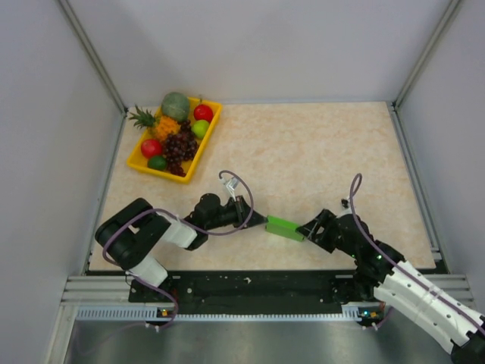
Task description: Fold the paper box
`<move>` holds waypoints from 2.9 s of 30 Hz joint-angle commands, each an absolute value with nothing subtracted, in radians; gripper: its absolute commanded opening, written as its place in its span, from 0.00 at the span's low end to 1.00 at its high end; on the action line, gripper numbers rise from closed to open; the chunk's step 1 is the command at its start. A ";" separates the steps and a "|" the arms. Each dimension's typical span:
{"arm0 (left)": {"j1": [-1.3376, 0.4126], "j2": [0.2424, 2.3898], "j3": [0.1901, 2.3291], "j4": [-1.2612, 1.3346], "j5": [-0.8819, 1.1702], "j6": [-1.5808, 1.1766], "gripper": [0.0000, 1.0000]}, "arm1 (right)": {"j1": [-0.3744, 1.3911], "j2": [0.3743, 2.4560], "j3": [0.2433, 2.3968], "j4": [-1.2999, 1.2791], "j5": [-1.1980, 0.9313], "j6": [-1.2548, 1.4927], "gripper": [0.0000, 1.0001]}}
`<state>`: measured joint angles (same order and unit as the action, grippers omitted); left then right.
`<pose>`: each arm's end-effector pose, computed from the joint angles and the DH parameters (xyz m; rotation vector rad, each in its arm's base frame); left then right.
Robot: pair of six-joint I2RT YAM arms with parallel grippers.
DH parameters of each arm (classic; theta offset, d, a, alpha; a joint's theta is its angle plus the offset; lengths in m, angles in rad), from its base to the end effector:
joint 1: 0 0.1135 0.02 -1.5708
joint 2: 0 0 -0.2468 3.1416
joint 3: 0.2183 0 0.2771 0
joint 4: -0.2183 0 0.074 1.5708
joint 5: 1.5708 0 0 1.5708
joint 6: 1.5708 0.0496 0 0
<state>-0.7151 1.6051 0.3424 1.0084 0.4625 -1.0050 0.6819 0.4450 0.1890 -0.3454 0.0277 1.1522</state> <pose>0.1986 -0.2018 0.0908 0.0749 2.1285 -1.5499 0.1375 0.1099 0.1394 0.5658 2.2878 0.9653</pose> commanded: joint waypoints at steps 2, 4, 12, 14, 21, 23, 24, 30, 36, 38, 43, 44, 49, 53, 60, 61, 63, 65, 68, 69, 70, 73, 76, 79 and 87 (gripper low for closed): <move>-0.713 1.609 0.345 0.841 0.423 -0.930 0.11 | 0.657 0.434 0.233 -0.323 -0.134 0.841 0.72; -0.719 1.608 0.345 0.816 0.402 -0.907 0.11 | 0.657 0.500 0.262 -0.319 -0.172 0.746 0.76; -0.808 1.496 0.278 0.710 0.236 -0.779 0.12 | 0.657 0.563 0.387 -0.379 -0.104 0.706 0.78; -0.825 1.459 0.261 0.696 0.206 -0.778 0.13 | 0.655 0.523 0.399 -0.387 -0.112 0.713 0.79; -0.847 1.298 0.167 0.592 0.181 -0.833 0.21 | 0.658 0.535 0.436 -0.456 -0.178 0.721 0.85; -0.845 1.219 0.155 0.552 0.199 -0.847 0.30 | 0.657 0.540 0.431 -0.474 -0.184 0.735 0.86; -0.847 1.180 0.140 0.534 0.205 -0.850 0.34 | 0.658 0.545 0.433 -0.486 -0.181 0.762 0.86; -0.850 0.813 0.161 0.177 0.187 -0.781 0.59 | 0.658 0.641 0.385 -0.545 -0.257 0.955 0.85; -0.831 0.843 0.349 0.074 0.279 -0.706 0.68 | 0.673 0.667 0.273 -0.344 -0.380 1.029 0.75; -0.816 0.975 0.491 -0.060 0.284 -0.672 0.67 | 0.683 0.705 0.220 -0.290 -0.416 1.093 0.67; -0.749 1.094 0.649 -0.176 0.264 -0.551 0.65 | 0.787 0.805 0.236 -0.124 -0.263 1.146 0.66; -0.727 1.082 0.658 -0.178 0.223 -0.548 0.65 | 0.787 0.887 0.251 -0.123 -0.233 1.137 0.66; -0.718 0.900 0.689 -0.304 0.015 -0.503 0.54 | 0.787 1.200 0.525 -0.103 -0.085 0.874 0.57; -0.718 0.724 0.661 -0.330 -0.133 -0.399 0.52 | 0.785 1.512 0.811 -0.136 -0.107 0.652 0.57; -0.718 0.529 0.629 -0.426 -0.256 -0.399 0.51 | 0.799 1.923 1.314 -0.149 -0.320 0.358 0.57; -0.716 0.529 0.608 -0.419 -0.243 -0.396 0.52 | 0.799 1.980 1.351 -0.137 -0.374 0.329 0.58; -0.715 0.563 0.604 -0.429 -0.244 -0.413 0.61 | 0.795 2.000 1.429 -0.127 -0.422 0.325 0.61; -0.704 0.616 0.635 -0.480 -0.256 -0.452 0.71 | 0.746 1.955 1.422 -0.130 -0.364 0.402 0.65; -0.649 0.817 0.712 -0.520 -0.157 -0.437 0.75 | 0.599 1.825 1.291 -0.101 -0.370 0.596 0.68; -0.628 0.856 0.744 -0.518 -0.131 -0.425 0.75 | 0.569 1.784 1.185 -0.063 -0.389 0.623 0.69; -0.620 0.891 0.758 -0.512 -0.111 -0.413 0.76 | 0.536 1.734 1.139 -0.063 -0.388 0.633 0.70; -0.609 1.040 0.839 -0.499 -0.013 -0.316 0.71 | 0.439 1.559 0.997 -0.102 -0.391 0.582 0.71; -0.612 1.216 0.972 -0.534 0.103 -0.207 0.58 | 0.388 1.399 0.873 -0.123 -0.394 0.542 0.71; -0.684 1.408 1.104 -0.571 0.010 -0.100 0.73 | 0.387 1.266 0.787 -0.141 -0.394 0.503 0.71; -0.704 1.756 1.325 -0.730 -0.055 0.034 0.86 | 0.382 1.013 0.632 -0.156 -0.411 0.466 0.73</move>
